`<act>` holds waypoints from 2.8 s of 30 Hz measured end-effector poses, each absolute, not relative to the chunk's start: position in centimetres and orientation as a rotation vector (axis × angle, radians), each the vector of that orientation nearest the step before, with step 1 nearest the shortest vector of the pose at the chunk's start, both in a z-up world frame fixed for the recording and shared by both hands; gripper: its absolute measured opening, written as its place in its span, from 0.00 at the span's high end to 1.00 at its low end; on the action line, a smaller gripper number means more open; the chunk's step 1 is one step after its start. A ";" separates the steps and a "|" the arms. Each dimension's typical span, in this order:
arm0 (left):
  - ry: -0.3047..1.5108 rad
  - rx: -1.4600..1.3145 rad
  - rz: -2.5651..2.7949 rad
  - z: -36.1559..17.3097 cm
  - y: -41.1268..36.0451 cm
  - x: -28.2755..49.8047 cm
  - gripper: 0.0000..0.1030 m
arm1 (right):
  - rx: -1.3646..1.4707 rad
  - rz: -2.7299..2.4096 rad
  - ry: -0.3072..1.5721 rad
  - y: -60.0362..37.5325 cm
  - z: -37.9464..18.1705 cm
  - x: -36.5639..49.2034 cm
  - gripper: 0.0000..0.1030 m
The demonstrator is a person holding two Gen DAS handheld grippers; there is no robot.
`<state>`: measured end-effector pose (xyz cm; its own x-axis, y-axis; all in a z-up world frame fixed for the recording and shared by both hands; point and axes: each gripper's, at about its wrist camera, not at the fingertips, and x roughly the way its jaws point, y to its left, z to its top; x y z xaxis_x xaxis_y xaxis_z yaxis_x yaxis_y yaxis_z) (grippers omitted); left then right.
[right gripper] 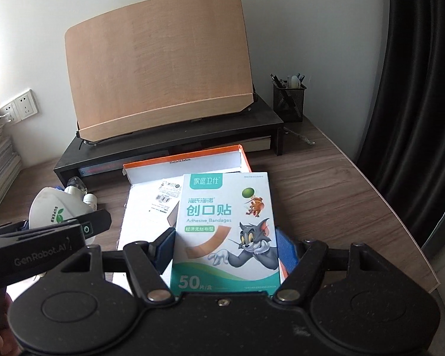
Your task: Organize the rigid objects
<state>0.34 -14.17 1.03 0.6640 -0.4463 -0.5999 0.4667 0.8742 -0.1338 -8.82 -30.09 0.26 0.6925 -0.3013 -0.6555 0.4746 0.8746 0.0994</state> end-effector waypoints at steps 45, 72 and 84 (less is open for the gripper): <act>0.668 0.006 -0.398 0.0 -16.5 -0.8 0.35 | 0.225 -0.290 0.672 -33.0 -0.3 -8.3 0.19; 0.760 0.014 -0.392 -1.4 -15.4 0.6 0.35 | 0.241 -0.311 0.781 -32.5 -2.4 -7.3 0.19; 0.773 0.018 -0.401 -1.4 -14.7 0.9 0.35 | 0.233 -0.322 0.800 -31.4 -2.6 -6.6 0.19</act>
